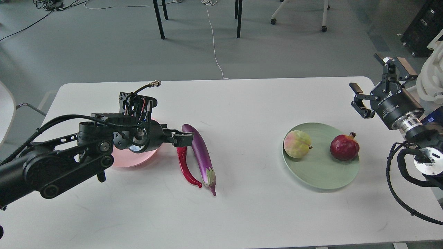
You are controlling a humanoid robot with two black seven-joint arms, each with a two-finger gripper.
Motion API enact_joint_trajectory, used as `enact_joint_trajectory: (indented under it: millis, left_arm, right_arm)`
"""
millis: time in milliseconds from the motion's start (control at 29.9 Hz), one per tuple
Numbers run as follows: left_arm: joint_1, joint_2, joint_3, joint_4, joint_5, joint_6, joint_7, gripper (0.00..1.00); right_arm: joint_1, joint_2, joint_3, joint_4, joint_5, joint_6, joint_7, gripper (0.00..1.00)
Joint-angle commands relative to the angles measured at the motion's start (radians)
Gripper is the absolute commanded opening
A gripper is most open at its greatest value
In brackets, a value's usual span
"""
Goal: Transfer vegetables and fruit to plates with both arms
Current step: 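Grasp the red chili pepper with the left gripper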
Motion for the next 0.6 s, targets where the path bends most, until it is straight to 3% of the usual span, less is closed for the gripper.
enact_joint_trajectory:
  millis: [0,234,569]
  left_arm:
    - [0.009,-0.015,0.0,0.002,-0.025,-0.001,0.037,1.0]
    - [0.037,-0.078,0.0,-0.003,-0.114,-0.001,0.112,1.0]
    - [0.05,-0.084,0.022,-0.001,-0.112,-0.001,0.116,1.0]
  right_arm:
    - [0.0,0.001,0.001,0.0,-0.001,0.001,0.0,0.98]
    - [-0.002,0.002,-0.001,0.0,-0.001,0.003,0.0,0.98]
    - [-0.006,0.001,0.001,0.0,-0.002,0.004,0.0,0.98]
